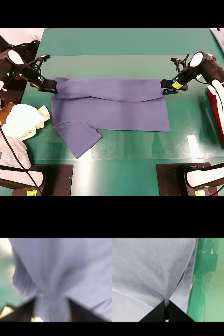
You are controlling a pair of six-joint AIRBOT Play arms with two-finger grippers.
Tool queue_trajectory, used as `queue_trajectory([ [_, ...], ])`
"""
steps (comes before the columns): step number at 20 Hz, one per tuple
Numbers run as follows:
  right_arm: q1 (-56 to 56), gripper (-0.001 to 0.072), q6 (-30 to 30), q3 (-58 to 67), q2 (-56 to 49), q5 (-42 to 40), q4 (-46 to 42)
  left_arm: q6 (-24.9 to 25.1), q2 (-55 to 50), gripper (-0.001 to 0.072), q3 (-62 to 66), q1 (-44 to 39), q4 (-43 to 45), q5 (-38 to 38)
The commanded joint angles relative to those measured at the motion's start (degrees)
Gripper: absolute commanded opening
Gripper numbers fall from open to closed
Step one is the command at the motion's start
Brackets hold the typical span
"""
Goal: Fold the shirts.
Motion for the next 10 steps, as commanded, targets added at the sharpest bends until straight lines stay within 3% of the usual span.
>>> queue_trajectory([
  [1, -0.3, 0.0441, -1.2, -0.8, 2.6, 0.3, 0.3, -5.1, 0.9, 0.0564, -1.3, 0.0, 4.9, -2.1],
  [2, -1.1, 0.0504, -1.2, -0.8, 4.2, 0.9, 0.3, -5.8, 1.8, 0.0564, -1.3, 0.0, 6.1, -2.2],
  [4, -3.1, 0.0503, -2.2, -0.8, 7.5, 2.0, 0.3, -6.3, 4.4, 0.0501, -1.4, 0.0, 6.8, -3.3],
  [7, -6.4, 0.0502, -2.6, -0.8, 12.0, 2.7, 0.4, -9.1, 12.0, 0.0505, -7.2, 0.0, 3.4, -4.8],
  [10, -8.5, 0.0481, -2.6, -0.8, 13.9, 2.6, 0.4, -13.6, 23.7, 0.0505, -22.5, 0.0, 0.9, -2.2],
])
